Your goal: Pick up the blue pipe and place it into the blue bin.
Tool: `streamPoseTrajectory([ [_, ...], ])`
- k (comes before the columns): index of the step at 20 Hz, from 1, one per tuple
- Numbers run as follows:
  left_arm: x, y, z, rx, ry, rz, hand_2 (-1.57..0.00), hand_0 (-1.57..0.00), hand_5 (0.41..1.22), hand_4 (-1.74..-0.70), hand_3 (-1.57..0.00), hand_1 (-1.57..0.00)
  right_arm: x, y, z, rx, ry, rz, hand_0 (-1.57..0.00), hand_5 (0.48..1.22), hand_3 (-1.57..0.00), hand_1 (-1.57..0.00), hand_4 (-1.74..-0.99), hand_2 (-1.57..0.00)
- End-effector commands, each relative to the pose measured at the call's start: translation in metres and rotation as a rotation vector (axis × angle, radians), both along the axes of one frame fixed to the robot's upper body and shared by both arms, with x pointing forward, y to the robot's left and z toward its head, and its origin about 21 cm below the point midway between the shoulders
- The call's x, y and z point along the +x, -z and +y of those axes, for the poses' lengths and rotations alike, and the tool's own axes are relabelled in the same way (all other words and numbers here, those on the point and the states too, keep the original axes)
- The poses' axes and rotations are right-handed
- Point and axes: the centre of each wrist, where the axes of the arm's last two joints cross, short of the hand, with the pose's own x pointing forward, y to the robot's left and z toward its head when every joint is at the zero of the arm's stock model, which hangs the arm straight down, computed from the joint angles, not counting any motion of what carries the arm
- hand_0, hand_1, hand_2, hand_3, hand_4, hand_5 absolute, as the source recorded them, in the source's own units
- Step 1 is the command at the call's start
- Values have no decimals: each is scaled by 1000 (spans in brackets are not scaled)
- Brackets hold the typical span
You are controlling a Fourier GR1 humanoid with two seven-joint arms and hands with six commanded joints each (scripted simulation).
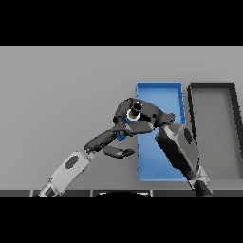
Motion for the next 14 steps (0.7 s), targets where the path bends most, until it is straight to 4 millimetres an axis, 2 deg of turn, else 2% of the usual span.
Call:
streamPoseTrajectory([
  [1, -2, 2, 1, -1, 6, 1, 0, -1, 498, -863, 0, 0, 4, -13, -2, 17, 1, -29, -1571, 1221, -1571, -1571, -1494, -1571],
  [4, -4, 1, -1, -7, 9, 0, 0, 0, 485, -868, 1, 0, 22, -48, -9, 61, 51, -121, -1571, 1221, -1571, -1571, -1496, -1571],
  [8, -5, 2, 4, -1, -2, 1, 1, 1, 484, -856, 1, 1, 52, -68, -35, 87, 268, -126, -1571, 1221, -1571, -1571, -1498, -1571],
  [10, -5, 1, 4, 11, -8, -4, 1, 1, 481, -844, 1, 1, 68, -64, -50, 38, 376, -107, -1571, 1221, -1571, -1571, -1498, -1571],
  [12, -2, -1, 3, 19, -8, -9, 1, 1, 474, -835, 1, 1, 85, -49, -69, 2, 475, -40, -1571, 1221, -1571, -1571, -1498, -1571],
  [14, -2, -5, 11, 14, -22, -31, 1, 1, 467, -827, 1, 1, 96, -33, -93, -30, 563, 30, -1571, 1221, -1571, -1571, -1499, -1571],
])
